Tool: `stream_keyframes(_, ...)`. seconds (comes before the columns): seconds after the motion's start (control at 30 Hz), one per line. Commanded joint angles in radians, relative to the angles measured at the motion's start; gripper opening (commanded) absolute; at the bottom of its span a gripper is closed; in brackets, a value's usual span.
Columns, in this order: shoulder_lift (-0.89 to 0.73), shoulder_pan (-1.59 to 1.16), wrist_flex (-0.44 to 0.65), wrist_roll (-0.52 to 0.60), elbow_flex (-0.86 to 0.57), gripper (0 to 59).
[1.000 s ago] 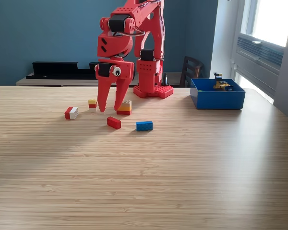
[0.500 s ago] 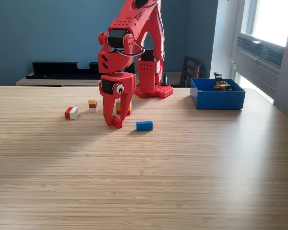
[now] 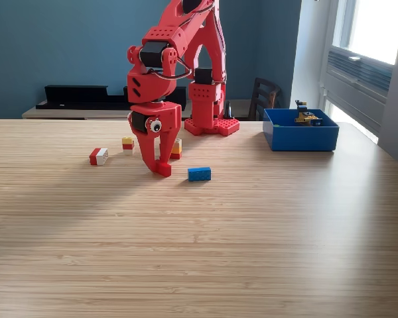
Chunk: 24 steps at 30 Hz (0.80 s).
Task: Grasp a lego block and put it in the bin.
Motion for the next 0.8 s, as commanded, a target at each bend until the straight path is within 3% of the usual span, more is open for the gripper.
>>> stream_keyframes(0.03,0.008,0.026,0.005,0.015,-0.066,0.0)
stream_keyframes(0.2,0.012,0.028,0.052,0.011,-0.112,0.0)
stream_keyframes(0.5,0.025,-0.008,0.307,-0.006,-0.379,0.0)
stream_keyframes(0.67,0.025,-0.153,0.446,-0.006,-0.525,0.0)
stream_keyframes(0.8,0.025,-0.339,0.512,-0.002,-0.54,0.0)
